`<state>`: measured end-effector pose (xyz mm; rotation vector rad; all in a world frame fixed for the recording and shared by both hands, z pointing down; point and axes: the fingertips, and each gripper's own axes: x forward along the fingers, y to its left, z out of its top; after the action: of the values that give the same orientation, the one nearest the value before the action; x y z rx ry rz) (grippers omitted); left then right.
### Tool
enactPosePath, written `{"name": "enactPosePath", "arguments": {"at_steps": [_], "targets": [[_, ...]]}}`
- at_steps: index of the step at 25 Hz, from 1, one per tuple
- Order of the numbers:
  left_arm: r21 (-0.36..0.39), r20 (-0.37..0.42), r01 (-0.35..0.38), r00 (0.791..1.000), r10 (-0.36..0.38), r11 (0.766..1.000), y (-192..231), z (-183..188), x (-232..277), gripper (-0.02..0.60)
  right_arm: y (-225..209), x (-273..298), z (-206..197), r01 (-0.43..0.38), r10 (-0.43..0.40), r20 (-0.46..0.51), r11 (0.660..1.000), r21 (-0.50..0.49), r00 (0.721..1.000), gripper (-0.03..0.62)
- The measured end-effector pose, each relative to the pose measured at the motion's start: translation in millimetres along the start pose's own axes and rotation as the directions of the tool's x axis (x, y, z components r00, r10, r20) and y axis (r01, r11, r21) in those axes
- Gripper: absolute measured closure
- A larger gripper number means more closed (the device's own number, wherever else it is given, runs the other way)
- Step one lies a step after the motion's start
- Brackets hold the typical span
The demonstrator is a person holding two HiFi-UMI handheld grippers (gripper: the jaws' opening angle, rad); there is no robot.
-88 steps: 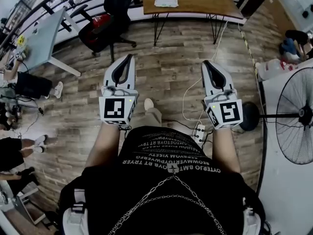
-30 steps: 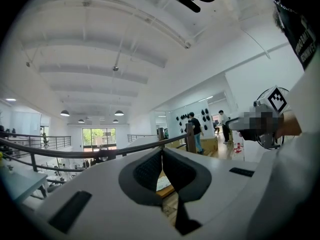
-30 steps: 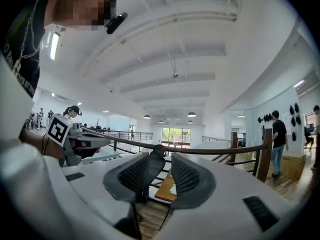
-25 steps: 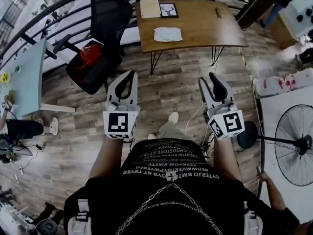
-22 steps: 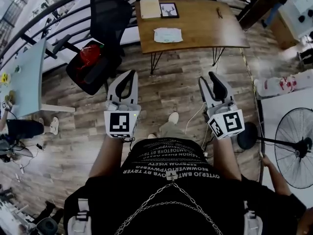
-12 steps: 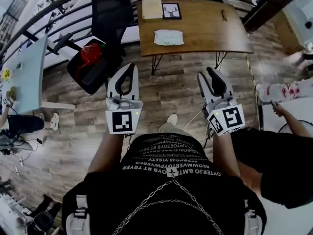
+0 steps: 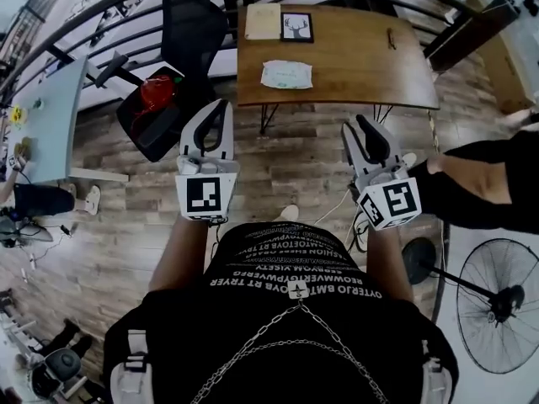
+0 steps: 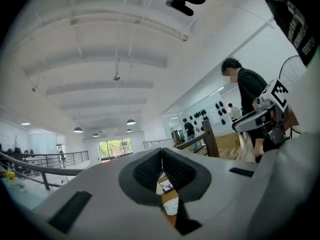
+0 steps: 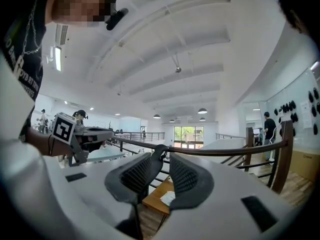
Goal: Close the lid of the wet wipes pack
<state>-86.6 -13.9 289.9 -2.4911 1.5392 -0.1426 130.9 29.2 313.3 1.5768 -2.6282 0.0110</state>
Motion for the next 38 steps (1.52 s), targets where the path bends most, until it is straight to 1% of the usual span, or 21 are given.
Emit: {"name": "enactPosePath", "arguments": {"at_steps": [6, 11, 15, 19, 27, 32, 35, 38], "targets": [[-0.001, -0.010, -0.037, 0.999, 0.037, 0.999, -13.3, 10.0, 8.2, 0.552, -31.5, -1.6, -5.2, -0.043, 0.042, 0.018, 0.999, 0.026, 0.999, 0.494], [-0.015, -0.064, -0.039, 0.997, 0.038, 0.999, -14.5, -2.0, 5.8, 0.552, -33.0, -2.7, -18.3, -0.058, 0.058, 0.008, 0.997, 0.057, 0.998, 0.500], [-0.012, -0.083, -0.031, 0.996, 0.030, 0.999, -18.7, -6.3, 2.7, 0.552, -31.3, -5.0, -28.0, -0.069, 0.070, -0.004, 0.994, 0.081, 0.998, 0.508], [0.000, -0.094, -0.017, 0.995, 0.017, 1.000, -19.3, -10.5, 4.8, 0.554, -33.4, -8.2, -31.1, -0.047, 0.047, -0.005, 0.995, 0.086, 0.999, 0.510], [-0.026, -0.068, 0.013, 0.998, -0.015, 1.000, -24.4, -15.2, 23.9, 0.552, -43.3, -9.3, -39.7, -0.013, 0.016, -0.031, 0.996, 0.090, 0.999, 0.525], [-0.041, -0.096, 0.023, 0.995, -0.027, 0.999, -26.2, -26.9, 35.6, 0.552, -53.0, 3.5, -44.0, -0.012, 0.017, -0.055, 0.996, 0.086, 0.998, 0.525], [-0.054, -0.119, 0.012, 0.993, -0.018, 0.998, -17.2, -38.2, 38.5, 0.552, -51.6, 14.0, -48.6, -0.021, 0.027, -0.070, 0.996, 0.087, 0.997, 0.525], [-0.060, -0.123, 0.002, 0.992, -0.010, 0.998, -11.3, -42.0, 45.1, 0.554, -54.5, 21.8, -50.9, -0.023, 0.030, -0.080, 0.996, 0.088, 0.996, 0.525]]}}
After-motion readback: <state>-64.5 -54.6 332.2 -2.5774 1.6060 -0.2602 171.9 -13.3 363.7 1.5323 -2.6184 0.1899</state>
